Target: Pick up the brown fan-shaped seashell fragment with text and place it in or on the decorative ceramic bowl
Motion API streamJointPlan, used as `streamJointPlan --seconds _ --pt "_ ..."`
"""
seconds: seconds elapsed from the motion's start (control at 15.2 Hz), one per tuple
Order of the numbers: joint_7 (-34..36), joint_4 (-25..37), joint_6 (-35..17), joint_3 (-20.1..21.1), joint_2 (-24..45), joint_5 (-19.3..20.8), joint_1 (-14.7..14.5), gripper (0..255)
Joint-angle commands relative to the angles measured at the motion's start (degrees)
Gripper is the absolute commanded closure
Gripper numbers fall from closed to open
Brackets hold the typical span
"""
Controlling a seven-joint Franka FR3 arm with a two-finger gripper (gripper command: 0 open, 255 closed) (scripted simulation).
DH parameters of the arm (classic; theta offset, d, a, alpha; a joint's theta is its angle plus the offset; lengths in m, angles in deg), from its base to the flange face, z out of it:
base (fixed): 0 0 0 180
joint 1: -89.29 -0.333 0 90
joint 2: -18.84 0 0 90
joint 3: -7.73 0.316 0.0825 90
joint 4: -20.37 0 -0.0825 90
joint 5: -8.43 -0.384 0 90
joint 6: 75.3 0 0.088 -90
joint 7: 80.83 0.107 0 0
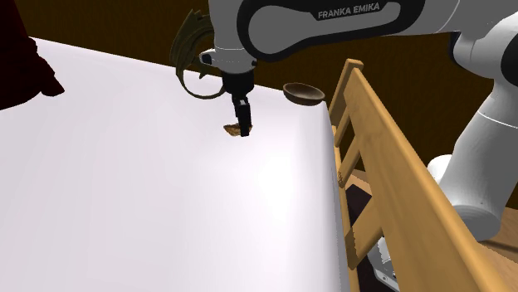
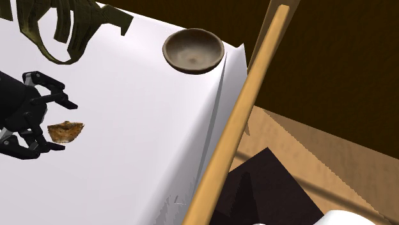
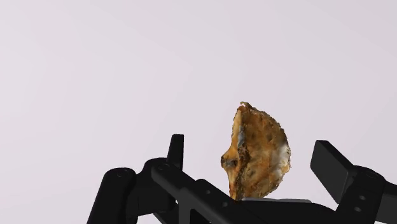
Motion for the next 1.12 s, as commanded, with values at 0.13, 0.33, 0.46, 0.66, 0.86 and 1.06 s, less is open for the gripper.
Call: streamJointPlan --seconds 0.13,0.33,0.46,0.66,0.86,1.06 --pt "0.0 0.0 0.0 0.0 0.0 0.0 0.0 255" --pt "0.0 0.0 0.0 0.0 0.0 0.0 0.0 255" --pt "0.0 0.0 0.0 0.0 0.0 0.0 0.0 255" --pt "0.0 0.0 0.0 0.0 0.0 0.0 0.0 255" --pt "-0.2 1.4 1.5 0.0 -0.1 -0.1 0.0 255" --pt "-0.5 3.8 3.8 0.1 0.0 -0.1 -0.1 255"
